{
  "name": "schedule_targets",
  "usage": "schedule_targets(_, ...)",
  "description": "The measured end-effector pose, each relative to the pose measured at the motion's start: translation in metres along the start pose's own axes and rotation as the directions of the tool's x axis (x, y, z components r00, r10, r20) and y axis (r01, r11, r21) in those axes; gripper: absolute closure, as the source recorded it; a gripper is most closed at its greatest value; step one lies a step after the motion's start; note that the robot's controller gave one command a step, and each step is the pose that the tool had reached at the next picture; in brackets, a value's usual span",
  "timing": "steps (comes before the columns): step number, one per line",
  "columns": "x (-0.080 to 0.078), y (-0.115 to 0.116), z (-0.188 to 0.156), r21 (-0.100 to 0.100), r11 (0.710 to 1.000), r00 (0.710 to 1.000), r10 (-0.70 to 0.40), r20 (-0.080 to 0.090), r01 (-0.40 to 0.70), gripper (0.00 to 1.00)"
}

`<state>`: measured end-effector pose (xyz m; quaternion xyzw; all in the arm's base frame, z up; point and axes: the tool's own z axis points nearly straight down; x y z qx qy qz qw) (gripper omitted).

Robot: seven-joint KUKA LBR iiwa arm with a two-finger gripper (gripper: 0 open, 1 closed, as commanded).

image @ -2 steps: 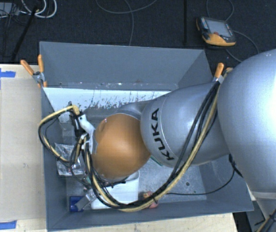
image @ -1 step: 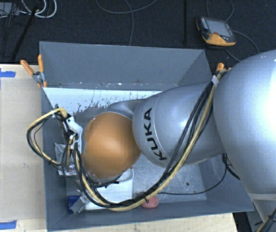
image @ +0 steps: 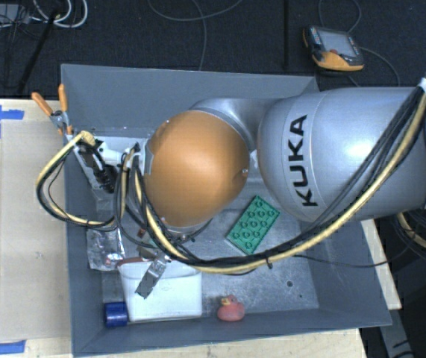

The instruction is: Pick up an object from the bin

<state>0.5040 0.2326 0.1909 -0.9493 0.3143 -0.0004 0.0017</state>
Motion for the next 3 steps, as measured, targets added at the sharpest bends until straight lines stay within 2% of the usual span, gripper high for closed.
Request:
schedule_targets(1, -0.019, 0.025, 0.079, -0.01, 0.941, 0.941, -0.338, 0.009, 0.338, 0.0)
schedule_targets(2, -0.028, 0.008, 0.021, -0.001, 0.805, 0.805, -0.593, 0.003, 0.593, 0.0)
schedule_targets(3, -0.021, -0.002, 0.112, -0.007, 0.822, 0.822, -0.569, 0.014, 0.569, 0.0)
